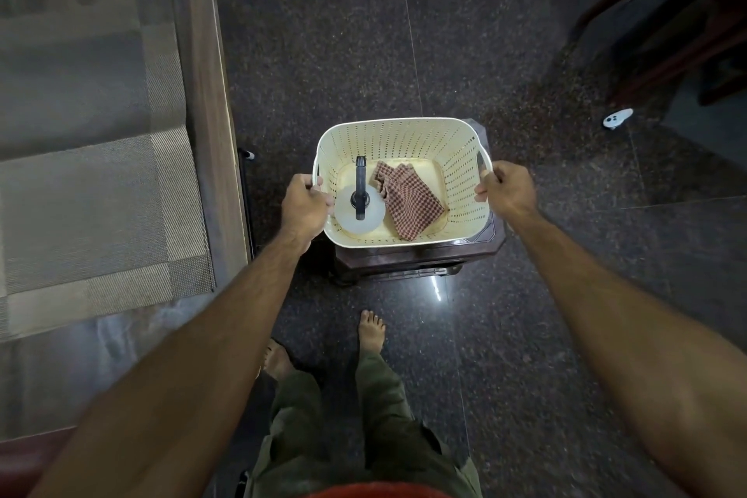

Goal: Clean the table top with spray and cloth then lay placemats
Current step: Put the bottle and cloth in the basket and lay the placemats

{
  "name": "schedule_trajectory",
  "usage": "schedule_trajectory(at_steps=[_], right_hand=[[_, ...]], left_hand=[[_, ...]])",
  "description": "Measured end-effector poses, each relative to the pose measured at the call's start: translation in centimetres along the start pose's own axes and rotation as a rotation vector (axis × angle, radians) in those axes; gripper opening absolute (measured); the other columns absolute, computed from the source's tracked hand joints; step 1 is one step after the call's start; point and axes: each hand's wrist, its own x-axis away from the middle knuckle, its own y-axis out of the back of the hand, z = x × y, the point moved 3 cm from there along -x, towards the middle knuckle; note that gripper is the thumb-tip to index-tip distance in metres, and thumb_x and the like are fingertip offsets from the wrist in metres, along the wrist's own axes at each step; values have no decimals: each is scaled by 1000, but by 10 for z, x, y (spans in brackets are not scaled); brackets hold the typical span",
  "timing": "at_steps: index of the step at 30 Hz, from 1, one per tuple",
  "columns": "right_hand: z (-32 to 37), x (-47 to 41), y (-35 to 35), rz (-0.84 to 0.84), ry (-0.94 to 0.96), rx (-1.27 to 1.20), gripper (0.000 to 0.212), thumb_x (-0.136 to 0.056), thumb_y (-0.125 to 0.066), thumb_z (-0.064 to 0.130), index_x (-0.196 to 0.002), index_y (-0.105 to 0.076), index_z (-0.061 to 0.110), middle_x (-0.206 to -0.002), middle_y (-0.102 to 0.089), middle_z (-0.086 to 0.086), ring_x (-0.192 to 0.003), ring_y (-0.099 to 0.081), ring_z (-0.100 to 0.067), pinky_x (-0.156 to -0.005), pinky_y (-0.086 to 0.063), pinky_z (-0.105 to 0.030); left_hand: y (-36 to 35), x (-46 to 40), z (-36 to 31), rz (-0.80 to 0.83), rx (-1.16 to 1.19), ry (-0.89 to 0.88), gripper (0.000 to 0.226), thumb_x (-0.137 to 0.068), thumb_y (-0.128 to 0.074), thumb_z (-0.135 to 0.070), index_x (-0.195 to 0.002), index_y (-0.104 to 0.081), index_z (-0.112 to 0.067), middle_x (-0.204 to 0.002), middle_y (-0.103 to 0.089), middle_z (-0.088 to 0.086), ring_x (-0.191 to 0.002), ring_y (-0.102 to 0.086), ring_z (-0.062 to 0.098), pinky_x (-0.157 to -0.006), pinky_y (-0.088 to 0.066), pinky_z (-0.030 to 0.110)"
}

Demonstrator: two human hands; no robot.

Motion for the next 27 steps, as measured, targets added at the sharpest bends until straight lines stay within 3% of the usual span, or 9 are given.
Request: schedule_trajectory(at_steps=[5,9,12,14,16,18,21,23,27], right_hand=[[-1,1,-3,-2,22,-1,20,-102,-51,15,-109,-67,5,-83,-73,-7,-65,-67,-11,-60,-53,-24],[2,1,-6,16,25,-1,18,-102,-51,14,-111,-65,7,-85,-71,-4,-65,-66,-9,-68,-58,-28],[7,0,-7,9,43,46,15,-102,-50,12,-108,-64,9,-85,-71,-3,-63,-63,-4,-54,-48,-15],[8,0,-7,5,53,65,15,-102,-49,11,-108,-63,9,-85,-70,-3,-62,-63,-3,-52,-47,-12],[9,1,-6,12,45,78,16,-102,-50,11,-111,-63,8,-88,-70,-4,-66,-64,-8,-60,-51,-19],[10,3,-5,-7,41,114,21,-101,-53,15,-119,-61,6,-98,-69,-7,-78,-65,-16,-66,-52,-24],[18,13,-1,-147,118,180,33,-98,-58,20,-127,-55,6,-119,-56,-14,-96,-55,-19,-85,-50,-33],[30,26,-3,-195,213,192,33,-97,-58,20,-127,-53,7,-122,-49,-15,-98,-49,-18,-90,-46,-34],[63,58,-28,-131,390,174,29,-97,-58,20,-124,-55,10,-111,-49,-9,-91,-51,-17,-88,-50,-37]], left_hand=[[0,-2,1,-8,9,-14,25,-100,-39,-4,-119,-54,-10,-107,-69,12,-85,-63,18,-61,-44,19],[0,-4,6,-9,25,-3,24,-99,-40,-2,-117,-54,-11,-108,-70,14,-88,-64,20,-64,-48,21],[1,-7,7,2,14,0,26,-99,-39,-2,-118,-54,-11,-109,-70,14,-96,-68,26,-71,-51,26],[1,-8,7,16,2,9,30,-98,-39,-1,-121,-55,-11,-111,-70,13,-99,-68,27,-68,-50,24],[2,-8,6,22,-14,9,32,-97,-40,-1,-123,-56,-10,-114,-69,11,-102,-67,25,-67,-49,23],[6,-7,5,13,-28,-3,31,-99,-43,-5,-126,-56,-9,-118,-68,9,-106,-65,22,-77,-51,27],[16,-4,2,-23,13,-34,30,-101,-48,-14,-129,-57,-10,-120,-65,3,-106,-61,15,-85,-47,26],[25,2,-2,-49,53,-57,30,-101,-51,-18,-130,-57,-11,-116,-62,-1,-104,-58,11,-87,-45,24],[40,16,-3,-49,127,-84,28,-101,-52,-22,-127,-59,-14,-115,-64,-3,-106,-61,12,-97,-51,34]])
